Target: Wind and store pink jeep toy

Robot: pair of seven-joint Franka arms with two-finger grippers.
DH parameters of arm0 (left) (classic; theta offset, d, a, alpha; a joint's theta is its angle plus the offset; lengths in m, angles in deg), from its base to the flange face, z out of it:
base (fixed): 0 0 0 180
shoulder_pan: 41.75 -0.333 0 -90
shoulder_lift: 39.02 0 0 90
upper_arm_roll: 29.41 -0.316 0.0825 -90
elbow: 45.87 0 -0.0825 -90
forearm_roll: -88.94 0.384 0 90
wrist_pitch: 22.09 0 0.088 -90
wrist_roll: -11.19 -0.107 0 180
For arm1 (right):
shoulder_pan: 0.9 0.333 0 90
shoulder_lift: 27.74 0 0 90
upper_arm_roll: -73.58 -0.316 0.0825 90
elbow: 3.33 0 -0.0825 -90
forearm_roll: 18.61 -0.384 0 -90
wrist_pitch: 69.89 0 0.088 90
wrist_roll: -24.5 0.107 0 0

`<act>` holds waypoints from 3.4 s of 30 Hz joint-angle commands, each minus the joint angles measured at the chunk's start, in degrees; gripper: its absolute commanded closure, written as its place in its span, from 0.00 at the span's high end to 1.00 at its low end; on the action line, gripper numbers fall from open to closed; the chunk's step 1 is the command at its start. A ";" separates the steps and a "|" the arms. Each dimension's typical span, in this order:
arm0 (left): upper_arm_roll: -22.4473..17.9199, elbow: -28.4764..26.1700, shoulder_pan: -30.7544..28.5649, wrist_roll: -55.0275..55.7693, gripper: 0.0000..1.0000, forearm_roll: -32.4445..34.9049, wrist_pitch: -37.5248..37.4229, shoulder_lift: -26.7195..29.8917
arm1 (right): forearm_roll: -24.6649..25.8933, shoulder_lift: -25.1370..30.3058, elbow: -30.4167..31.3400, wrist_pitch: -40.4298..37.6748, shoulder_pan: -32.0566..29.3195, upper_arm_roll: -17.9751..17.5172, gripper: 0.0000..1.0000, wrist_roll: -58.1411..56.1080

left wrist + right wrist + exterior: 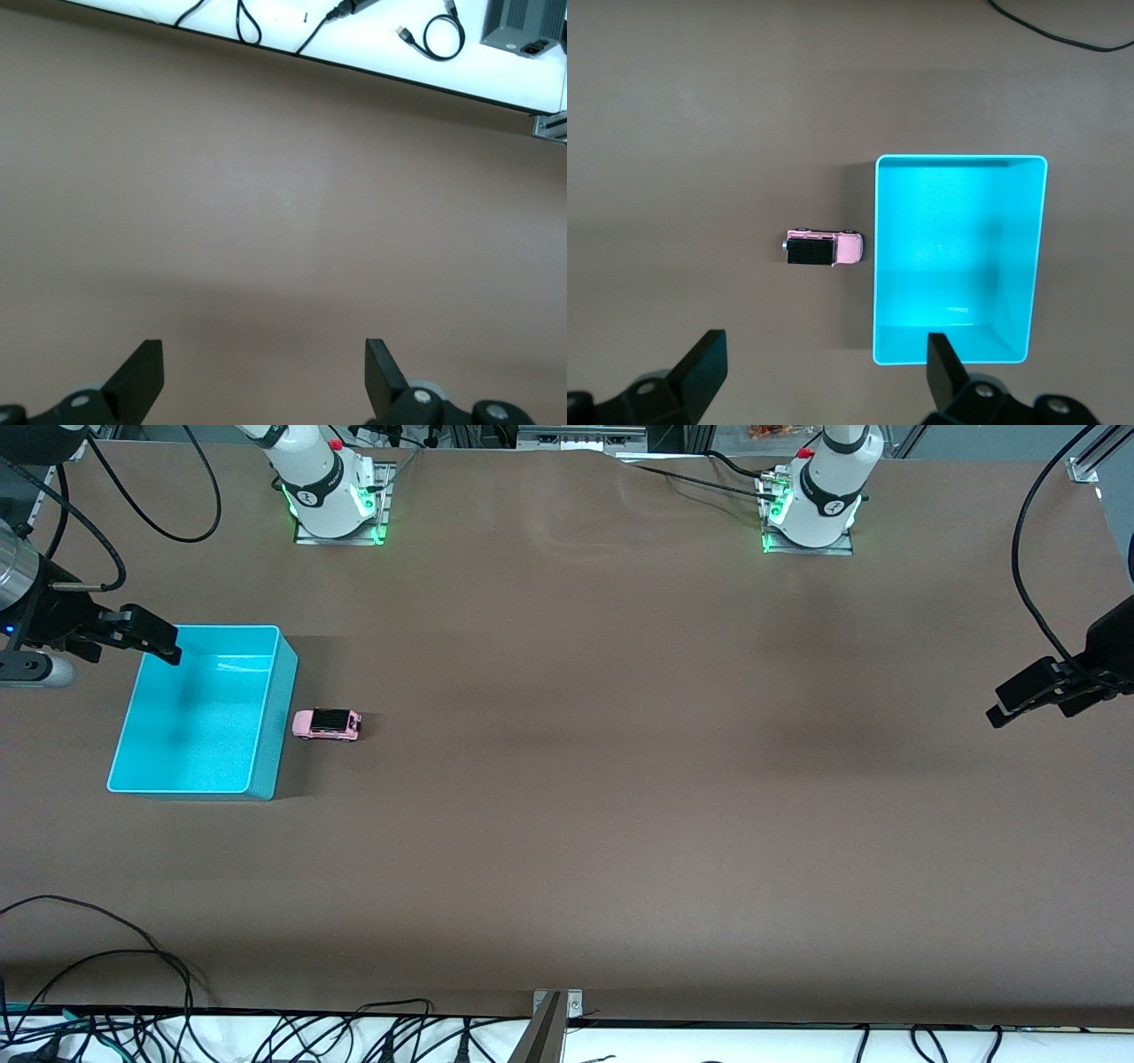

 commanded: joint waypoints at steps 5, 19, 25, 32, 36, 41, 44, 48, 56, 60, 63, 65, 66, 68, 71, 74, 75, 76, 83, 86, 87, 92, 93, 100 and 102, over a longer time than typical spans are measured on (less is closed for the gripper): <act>0.85 -0.36 -0.31 -1.28 1.00 -0.43 -2.74 0.24 | 0.48 -1.68 0.70 -0.79 -0.43 0.34 1.00 1.52; 3.65 -2.65 0.13 -1.54 1.00 8.52 -4.94 -0.02 | -0.31 -2.30 0.61 -0.97 -0.61 0.34 1.00 1.44; 6.21 -3.53 0.04 -1.54 1.00 12.93 -4.94 0.07 | -0.31 -3.97 0.53 -0.97 -0.61 0.34 1.00 1.97; 6.21 -3.35 -0.75 -1.55 1.00 12.05 -4.77 0.24 | -0.66 -4.94 3.15 1.58 -0.69 0.16 1.00 1.27; 6.12 -3.44 -0.75 -1.63 1.00 8.81 -4.68 0.16 | -0.66 -3.36 9.57 5.88 -0.78 -0.01 1.00 2.05; 6.12 -3.44 -1.63 -3.38 1.00 7.04 -4.41 0.16 | -0.75 -2.30 16.77 12.64 -0.78 -0.01 1.00 2.14; 6.03 -3.35 -2.07 -7.07 1.00 5.55 -4.33 0.07 | -0.75 -2.48 19.24 15.38 -0.78 -0.01 1.00 2.14; 6.03 -3.35 -3.03 -7.52 1.00 5.20 -4.33 -0.02 | -0.75 -2.65 23.63 20.20 -0.69 -0.62 1.00 2.14; 6.12 -3.35 -2.95 -7.35 1.00 5.28 -4.41 -0.11 | -0.75 -2.57 34.35 31.63 -0.69 -2.30 1.00 2.14; 6.12 -3.35 -3.03 -7.35 1.00 5.37 -4.41 -0.19 | -0.84 -2.57 38.22 37.17 -0.69 -2.91 1.00 3.28; 6.12 -3.35 -2.95 -7.35 1.00 5.37 -4.41 -0.20 | -0.84 -2.65 40.33 40.33 -0.69 -3.00 1.00 6.96; 6.12 -3.35 -3.03 -7.35 1.00 5.37 -4.41 -0.20 | -0.84 -2.83 41.39 41.92 -0.61 -3.09 1.00 10.65; 6.12 -3.35 -3.03 -7.43 1.00 5.55 -4.41 -0.20 | -0.84 -2.92 41.74 42.45 -0.61 -3.09 1.00 12.15; 6.12 -3.35 -2.95 -7.43 1.00 5.72 -4.41 -0.20 | -0.75 -3.00 42.88 44.20 -0.61 -3.18 1.00 16.62; 6.12 -3.44 -2.95 -7.35 1.00 5.72 -4.41 -0.20 | -0.75 -3.27 44.82 47.28 -0.35 -3.53 1.00 24.36; 6.12 -3.44 -2.95 -7.35 1.00 5.72 -4.41 -0.20 | -0.66 -4.15 46.14 50.09 -0.34 -5.28 1.00 34.98; 6.12 -3.44 -2.95 -7.35 1.00 5.72 -4.50 -0.20 | -0.58 -4.32 46.49 50.62 -0.34 -5.46 1.00 37.89; 6.12 -3.53 -2.95 -7.35 1.00 5.72 -4.59 -0.20 | -0.57 -4.67 46.67 51.15 -0.34 -5.46 1.00 40.87; 6.12 -3.70 -2.86 -7.35 1.00 5.72 -4.77 -0.20 | -0.14 -6.52 46.93 52.21 -0.34 -5.55 1.00 51.97; 6.21 -3.79 -2.86 -7.35 1.00 5.72 -4.77 -0.20 | -0.05 -7.13 46.93 52.21 -0.34 -5.55 1.00 56.10; 6.12 -3.79 -2.86 -7.35 1.00 5.72 -4.77 -0.20 | -0.13 -7.14 47.28 52.30 -0.34 -5.55 1.00 57.68; 6.12 -3.79 -2.86 -7.35 1.00 5.72 -4.77 -0.20 | 0.04 -7.31 50.35 57.03 -0.34 -5.55 1.00 61.46; 6.12 -3.79 -2.95 -7.35 1.00 5.72 -4.77 -0.20 | 0.04 -7.75 50.79 58.17 -0.34 -5.55 1.00 62.86; 6.12 -3.79 -2.95 -7.35 1.00 5.72 -4.77 -0.20 | -0.05 -9.77 52.38 63.02 -0.34 -5.55 1.00 68.50; 6.12 -3.79 -2.86 -7.35 1.00 5.72 -4.68 -0.20 | -0.05 -9.77 52.38 63.89 -0.43 -5.55 1.00 69.99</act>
